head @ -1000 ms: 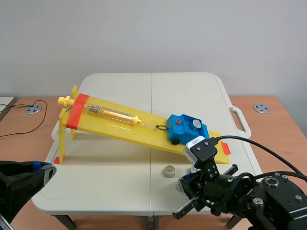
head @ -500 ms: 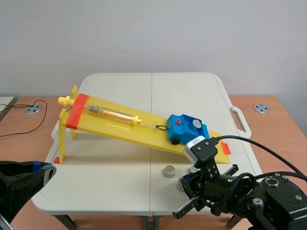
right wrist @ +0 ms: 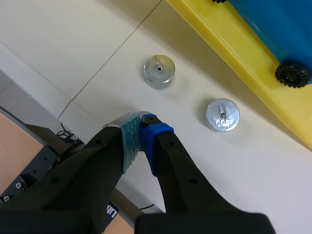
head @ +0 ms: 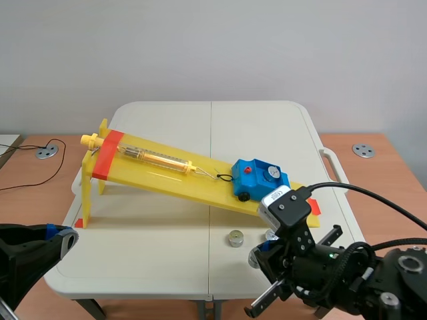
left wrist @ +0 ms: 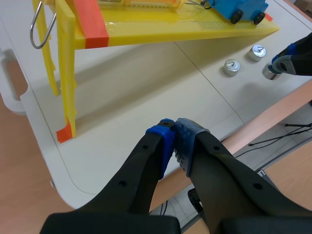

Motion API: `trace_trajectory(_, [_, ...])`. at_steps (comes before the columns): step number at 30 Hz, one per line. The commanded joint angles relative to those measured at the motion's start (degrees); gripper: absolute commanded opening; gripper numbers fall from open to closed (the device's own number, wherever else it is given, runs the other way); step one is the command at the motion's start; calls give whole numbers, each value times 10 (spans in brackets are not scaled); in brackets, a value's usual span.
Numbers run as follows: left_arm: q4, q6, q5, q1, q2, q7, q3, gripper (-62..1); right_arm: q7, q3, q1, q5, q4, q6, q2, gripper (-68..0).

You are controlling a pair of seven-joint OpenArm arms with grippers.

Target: Place the four metal weights on the blue cart on the ramp.

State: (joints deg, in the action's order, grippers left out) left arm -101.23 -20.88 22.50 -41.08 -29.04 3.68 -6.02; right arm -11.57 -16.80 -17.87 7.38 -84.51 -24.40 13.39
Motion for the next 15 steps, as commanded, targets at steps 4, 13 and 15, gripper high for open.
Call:
trace_trajectory(4, [-19,-14,17,11,-5,-52,-4,-577,40,42,-27,82,-128,8,45,-669])
trace_trajectory(13, [-19,-14,17,11,-5,-52,-4,-577,35,137,-78,166,-219,-9,53,-669])
trace_trajectory(15, [-19,-14,17,11,-6,-52,-4,-577,35,160,-79,181,-234,-9,53,-669])
